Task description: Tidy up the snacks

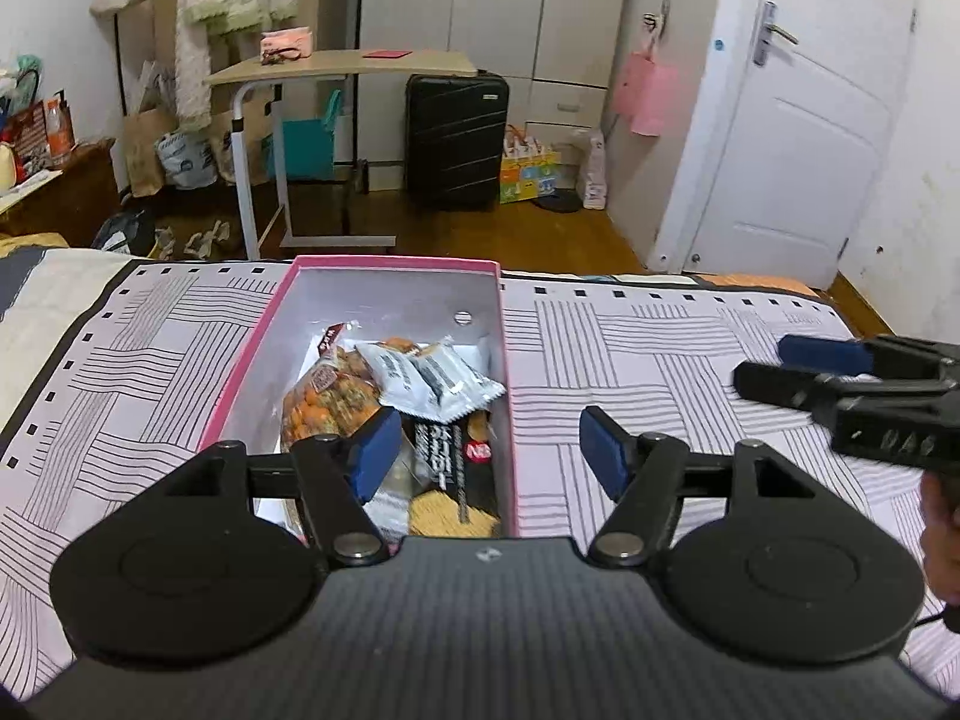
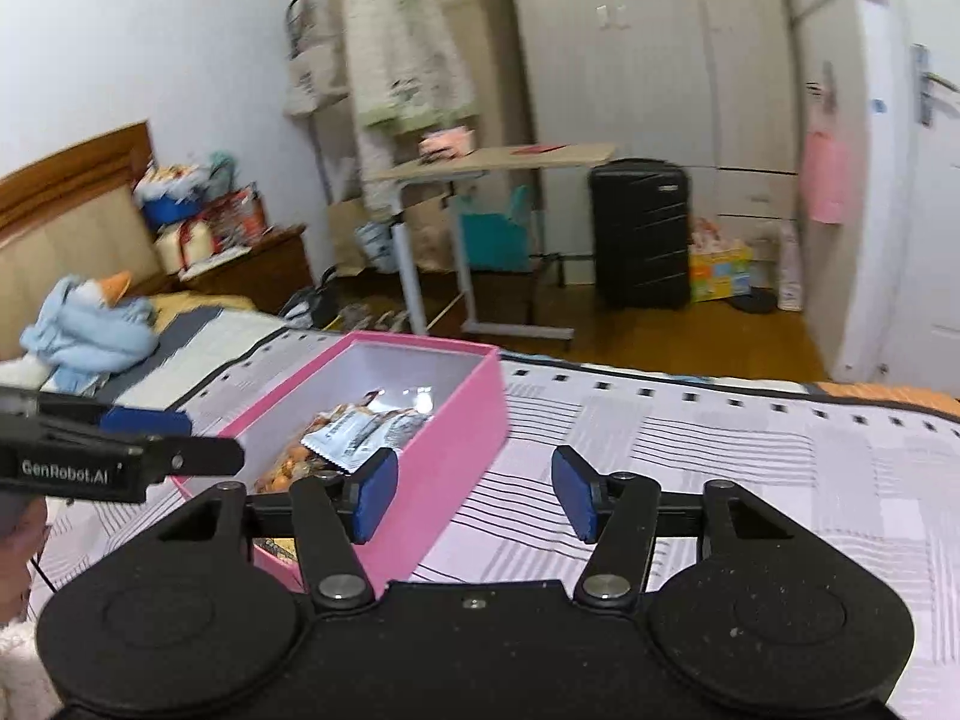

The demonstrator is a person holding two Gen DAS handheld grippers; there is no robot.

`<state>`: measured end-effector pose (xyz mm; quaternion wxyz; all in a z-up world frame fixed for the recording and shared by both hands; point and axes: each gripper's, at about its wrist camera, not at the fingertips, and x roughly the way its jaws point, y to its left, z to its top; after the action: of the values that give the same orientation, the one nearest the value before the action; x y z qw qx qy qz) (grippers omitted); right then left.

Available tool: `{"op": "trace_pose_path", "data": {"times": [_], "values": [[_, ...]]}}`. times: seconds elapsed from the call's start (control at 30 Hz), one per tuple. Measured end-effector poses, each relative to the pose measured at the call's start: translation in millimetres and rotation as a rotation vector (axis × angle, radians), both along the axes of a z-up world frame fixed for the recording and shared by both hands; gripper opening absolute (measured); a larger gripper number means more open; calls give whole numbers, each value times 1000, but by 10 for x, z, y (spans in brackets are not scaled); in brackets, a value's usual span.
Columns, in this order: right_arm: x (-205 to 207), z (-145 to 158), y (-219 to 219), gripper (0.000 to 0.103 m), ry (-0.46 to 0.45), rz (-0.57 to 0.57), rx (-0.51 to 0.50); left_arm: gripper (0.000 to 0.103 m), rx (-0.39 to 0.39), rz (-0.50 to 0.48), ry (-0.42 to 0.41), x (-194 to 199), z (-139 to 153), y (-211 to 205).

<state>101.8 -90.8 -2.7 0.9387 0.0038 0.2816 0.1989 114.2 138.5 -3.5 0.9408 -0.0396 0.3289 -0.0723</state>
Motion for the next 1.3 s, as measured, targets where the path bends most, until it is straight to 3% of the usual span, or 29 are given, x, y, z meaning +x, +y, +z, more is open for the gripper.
{"op": "trace_pose_path", "data": {"times": [0.13,0.4,0.47,0.57,0.67,0.87,1.03,1.3], "values": [[-290,-8,-77,66,-15,-42,-54,73,-19,-24,3,-205,-15,-82],[-726,-48,-299,70,-3,-164,-34,78,-9,-67,-14,-544,-46,-249],[-800,-61,-292,80,-20,-176,-60,78,1,-66,-14,-604,-55,-282],[-875,-94,-261,96,-28,-192,-101,88,-3,-72,-14,-668,-89,-324],[-911,-120,-259,102,-23,-246,-135,89,11,-68,-6,-690,-131,-373],[-969,-115,-314,103,-4,-335,-174,101,33,-69,-21,-754,-192,-452],[-1024,-172,-315,103,-1,-343,-212,103,45,-85,-32,-803,-235,-503],[-1053,-178,-371,103,37,-352,-143,103,60,-74,-36,-832,-298,-514]]}}
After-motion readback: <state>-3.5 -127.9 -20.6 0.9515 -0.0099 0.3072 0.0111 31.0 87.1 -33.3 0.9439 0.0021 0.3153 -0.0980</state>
